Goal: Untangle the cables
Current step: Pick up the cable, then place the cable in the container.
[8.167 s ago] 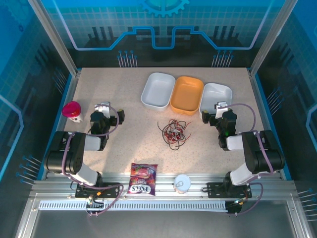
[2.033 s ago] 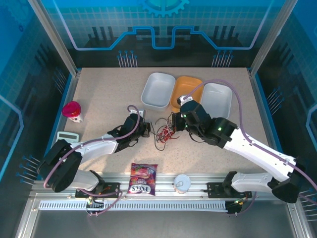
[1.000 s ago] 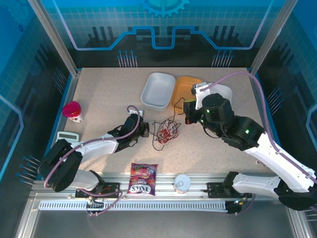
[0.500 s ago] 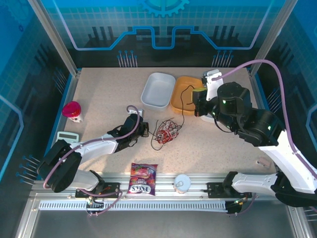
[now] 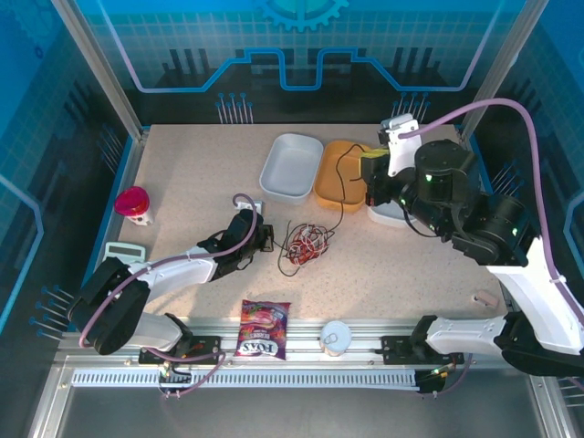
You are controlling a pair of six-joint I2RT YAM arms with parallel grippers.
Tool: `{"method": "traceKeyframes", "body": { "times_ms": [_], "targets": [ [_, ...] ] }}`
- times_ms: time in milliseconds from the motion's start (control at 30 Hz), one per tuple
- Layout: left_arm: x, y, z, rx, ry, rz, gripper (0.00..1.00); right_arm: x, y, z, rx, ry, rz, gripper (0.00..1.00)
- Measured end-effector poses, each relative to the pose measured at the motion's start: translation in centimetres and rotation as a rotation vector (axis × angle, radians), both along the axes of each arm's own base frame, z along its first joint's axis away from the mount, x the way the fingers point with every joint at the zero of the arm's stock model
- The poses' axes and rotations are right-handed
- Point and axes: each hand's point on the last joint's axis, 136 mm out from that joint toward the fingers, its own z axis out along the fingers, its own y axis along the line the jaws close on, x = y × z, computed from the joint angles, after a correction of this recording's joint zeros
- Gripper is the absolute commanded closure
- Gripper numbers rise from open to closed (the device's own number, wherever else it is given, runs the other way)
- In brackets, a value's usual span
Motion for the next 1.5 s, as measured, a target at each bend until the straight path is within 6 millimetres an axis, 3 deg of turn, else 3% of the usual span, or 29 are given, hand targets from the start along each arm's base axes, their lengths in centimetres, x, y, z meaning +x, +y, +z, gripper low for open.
{"method": "traceKeyframes", "body": {
  "times_ms": [600,800,1133,1300,1500],
  "targets": [
    [0.1,0.2,0.0,0.006,-0.005,0.009,1.0,-1.3,-3.3,7.2,-0.001,-0.19,-0.034,1.0],
    [0.1,0.3,0.1,0.008,-0.007,0.013,1.0,-2.0,-4.9,8.3,0.008,-0.24,-0.064,1.0],
    [0.2,0.3,0.1,0.009,-0.007,0.014,1.0,-0.2,-5.8,7.2,-0.069,-0.256,-0.182,1.0],
    [0.1,0.2,0.0,0.007,-0.006,0.011,1.0,2.9,-6.7,5.3,-0.159,-0.218,-0.307,1.0],
    [0.1,0.1,0.0,0.003,-0.003,0.004,1.0,7.7,-10.3,1.9,-0.248,-0.102,-0.489,1.0]
  ]
}}
